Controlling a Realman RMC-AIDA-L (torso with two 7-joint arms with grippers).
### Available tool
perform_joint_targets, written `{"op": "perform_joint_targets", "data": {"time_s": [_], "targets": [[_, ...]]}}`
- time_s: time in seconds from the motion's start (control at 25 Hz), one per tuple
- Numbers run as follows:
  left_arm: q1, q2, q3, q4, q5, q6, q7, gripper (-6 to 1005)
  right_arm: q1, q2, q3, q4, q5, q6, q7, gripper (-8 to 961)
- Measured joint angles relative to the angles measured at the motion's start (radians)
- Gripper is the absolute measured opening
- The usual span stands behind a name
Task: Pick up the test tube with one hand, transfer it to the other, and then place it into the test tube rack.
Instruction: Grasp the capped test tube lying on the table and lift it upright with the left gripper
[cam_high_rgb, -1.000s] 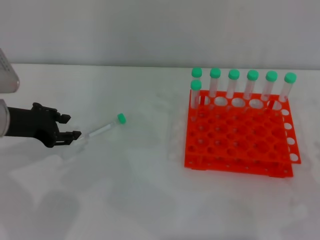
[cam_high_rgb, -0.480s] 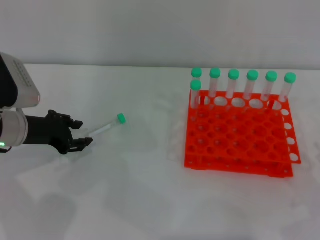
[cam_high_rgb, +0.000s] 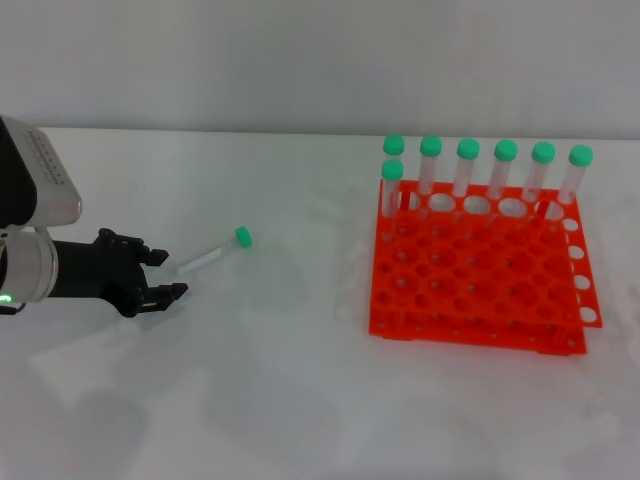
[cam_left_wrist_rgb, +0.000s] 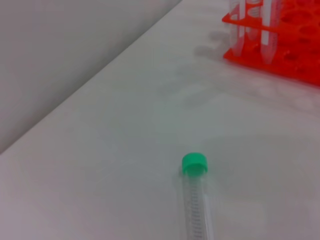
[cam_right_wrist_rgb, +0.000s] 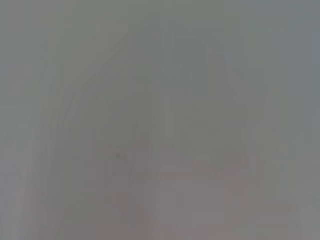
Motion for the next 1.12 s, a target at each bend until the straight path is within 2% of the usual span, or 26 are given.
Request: {"op": "perform_joint_targets", "data": {"time_s": [0.44, 0.8, 1.12], "targets": [[0.001, 0.0, 0.0, 0.002, -0.019, -0.048, 0.02, 526, 0.005, 0.0, 0.0, 0.011, 0.0, 0.002, 0.001, 649], [0.001, 0.004, 0.0, 0.052, -0.028, -0.085, 0.057, 424, 0.007, 0.001, 0.0, 0.01, 0.0, 0.014, 0.004, 648], [0.006, 0.001, 0.0, 0.092, -0.025, -0.16, 0.068, 421, 0.008, 0.002, 0.0, 0.01, 0.0, 0.014, 0.014, 648]]}}
